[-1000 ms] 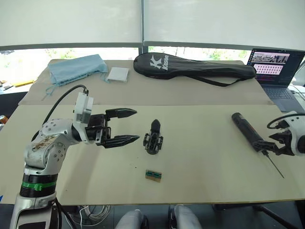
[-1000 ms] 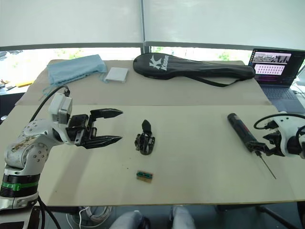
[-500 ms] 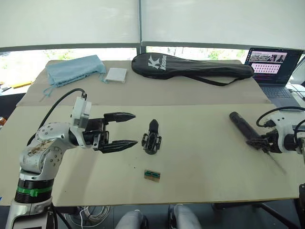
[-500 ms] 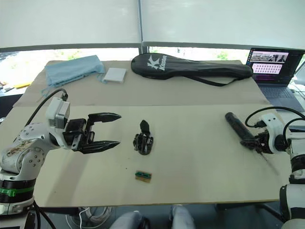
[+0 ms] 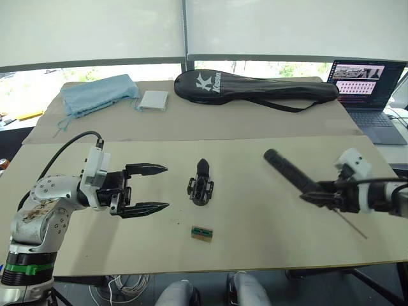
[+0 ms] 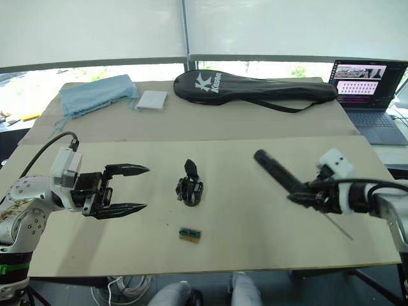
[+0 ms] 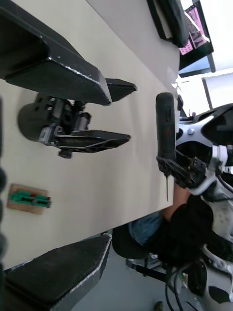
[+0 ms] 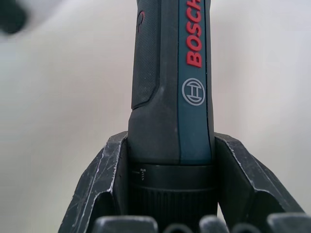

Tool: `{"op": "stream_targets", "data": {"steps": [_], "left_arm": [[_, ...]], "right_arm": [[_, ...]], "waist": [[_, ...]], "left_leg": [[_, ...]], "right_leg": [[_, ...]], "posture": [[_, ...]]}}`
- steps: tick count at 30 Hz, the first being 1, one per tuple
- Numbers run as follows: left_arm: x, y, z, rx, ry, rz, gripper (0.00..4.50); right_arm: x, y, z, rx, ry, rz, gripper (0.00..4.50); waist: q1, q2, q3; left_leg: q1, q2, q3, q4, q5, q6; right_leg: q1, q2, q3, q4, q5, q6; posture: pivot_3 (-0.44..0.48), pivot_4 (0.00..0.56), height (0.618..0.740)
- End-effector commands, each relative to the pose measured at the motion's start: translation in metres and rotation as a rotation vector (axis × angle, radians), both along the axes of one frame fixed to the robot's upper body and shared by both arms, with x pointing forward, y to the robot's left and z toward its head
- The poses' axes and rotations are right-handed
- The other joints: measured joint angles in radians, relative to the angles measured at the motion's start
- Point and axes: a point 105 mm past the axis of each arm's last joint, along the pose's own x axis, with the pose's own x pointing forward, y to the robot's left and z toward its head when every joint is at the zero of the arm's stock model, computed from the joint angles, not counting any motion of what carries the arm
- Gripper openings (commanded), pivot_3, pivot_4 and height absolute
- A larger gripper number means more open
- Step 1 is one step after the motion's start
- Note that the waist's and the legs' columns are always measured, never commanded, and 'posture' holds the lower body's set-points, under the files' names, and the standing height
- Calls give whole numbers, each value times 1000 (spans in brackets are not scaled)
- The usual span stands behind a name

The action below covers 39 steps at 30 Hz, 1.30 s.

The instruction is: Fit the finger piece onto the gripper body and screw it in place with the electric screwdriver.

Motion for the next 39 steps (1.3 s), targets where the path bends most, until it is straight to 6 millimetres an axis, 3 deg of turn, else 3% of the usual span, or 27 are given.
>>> {"op": "stream_targets", "data": {"steps": [1,8,12,14,18,21,26,31,39], "left_arm": [[-2,5,4,6,-43,13,4500],[-3,-3,0,-10,-43,11,4500],[-1,-4,1,-6,-54,13,4500],[0,-4,2,-6,-56,12,4500],[2,-6,2,-5,-62,6,4500],[3,-9,4,-8,-68,-3,4500],[1,-12,5,-9,-63,-29,4500],[-2,-17,5,2,-69,-64,4500],[-6,-24,-1,5,-54,-103,4500]], "right_arm": [[-4,16,7,-43,-97,8,1954],[-7,24,-27,-118,-81,46,1954],[-5,24,-32,-106,-66,41,1954],[-4,22,-34,-111,-61,40,2993],[-5,20,-36,-105,-41,44,4389],[-2,17,-32,-110,-48,40,4452],[-3,18,-7,-117,-38,88,4452],[-16,6,7,-297,163,40,4452],[-22,36,14,-389,356,41,4452]], "waist": [[7,-1,0],[17,-2,1],[9,-2,1],[9,-2,1],[9,-3,1],[9,-4,1],[9,-4,1],[9,-4,1],[8,-7,1]], "left_leg": [[0,0,0,0,0,0],[-2,-2,0,0,0,1],[-2,-2,0,0,1,2],[-2,-2,0,0,2,5],[-1,-1,0,0,2,5],[-1,-1,0,0,3,6],[-1,-1,-1,0,3,6],[-2,-1,-1,0,3,6],[-11,0,-1,1,3,7]], "right_leg": [[0,0,0,0,0,0],[-1,0,0,0,1,1],[-1,0,0,0,1,1],[-1,1,0,0,1,1],[-1,1,1,0,1,1],[-1,1,1,0,1,1],[-1,1,1,0,1,1],[-1,1,0,-1,1,1],[-11,0,0,0,1,-1]], "posture": [[0,150,740],[0,150,740],[0,150,740],[0,150,740],[0,150,740],[0,150,740],[0,150,740],[0,150,740],[0,150,740]]}}
